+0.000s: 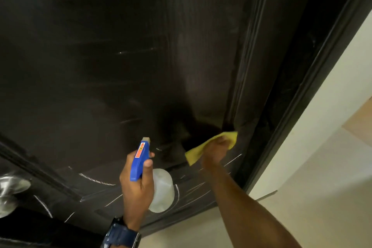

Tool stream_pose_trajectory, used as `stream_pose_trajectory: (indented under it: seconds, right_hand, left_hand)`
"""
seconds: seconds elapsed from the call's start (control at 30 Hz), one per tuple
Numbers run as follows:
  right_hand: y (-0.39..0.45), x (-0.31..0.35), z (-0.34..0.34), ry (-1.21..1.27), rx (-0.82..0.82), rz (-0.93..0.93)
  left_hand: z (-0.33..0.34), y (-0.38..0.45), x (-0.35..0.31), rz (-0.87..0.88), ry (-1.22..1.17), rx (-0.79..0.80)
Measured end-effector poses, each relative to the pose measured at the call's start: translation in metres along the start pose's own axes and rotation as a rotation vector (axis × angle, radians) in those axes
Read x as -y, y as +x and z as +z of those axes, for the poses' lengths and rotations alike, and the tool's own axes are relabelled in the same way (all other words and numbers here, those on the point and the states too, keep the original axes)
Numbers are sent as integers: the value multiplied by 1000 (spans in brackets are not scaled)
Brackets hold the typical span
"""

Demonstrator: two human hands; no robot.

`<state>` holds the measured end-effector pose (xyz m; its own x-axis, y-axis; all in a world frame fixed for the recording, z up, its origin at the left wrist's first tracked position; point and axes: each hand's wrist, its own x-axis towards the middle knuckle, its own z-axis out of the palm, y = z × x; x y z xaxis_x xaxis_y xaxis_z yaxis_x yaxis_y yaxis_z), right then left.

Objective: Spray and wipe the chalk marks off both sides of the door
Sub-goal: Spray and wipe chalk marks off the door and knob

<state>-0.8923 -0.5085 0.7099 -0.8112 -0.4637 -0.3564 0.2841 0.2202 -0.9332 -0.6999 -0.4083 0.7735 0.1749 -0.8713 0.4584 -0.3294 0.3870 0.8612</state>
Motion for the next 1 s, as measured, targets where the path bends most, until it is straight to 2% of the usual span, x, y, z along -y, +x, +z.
stream_pose_trajectory:
  seconds: [0.1, 0.2, 0.23, 0.33, 0.43, 0.5, 0.57, 0.67, 0.73, 0.83, 0.87, 0.93, 1.0]
  right_hand:
    - [34, 44, -6, 109, -81, -188]
    - [51, 48, -5, 131, -121, -185]
    - [54, 41, -6, 107, -124, -137]
    - [79, 5, -13, 159, -24, 211]
    - [102, -7, -19, 19, 47, 203]
    - [96, 17, -24, 3, 15, -1]
    - [93, 47, -28, 47, -100, -208]
    - [84, 73, -29, 46, -131, -339]
    - [79, 68, -31, 15, -132, -262]
    - [80, 45, -36, -17, -51, 45]
    - [84, 38, -37, -31, -35, 72]
    - [85, 36, -40, -103, -28, -68]
    - [77, 56, -45, -124, -33, -381]
  left_hand:
    - [15, -5, -4, -17, -16, 16]
    - [27, -8, -3, -35, -17, 44]
    - [29, -8, -3, -40, -10, 55]
    - [28, -10, 0, -44, 2, 76]
    - [23, -8, 3, -50, 8, 89]
    - [20, -7, 6, -47, 16, 89]
    - [17, -5, 8, -47, 9, 90]
    - [15, -2, 11, -55, -13, 112]
    - [16, 0, 11, -49, -35, 123]
    - [19, 6, 10, -52, -75, 138]
    - [19, 7, 12, -51, -78, 143]
    - [21, 9, 17, -61, -84, 156]
    - [25, 8, 21, -89, -82, 166]
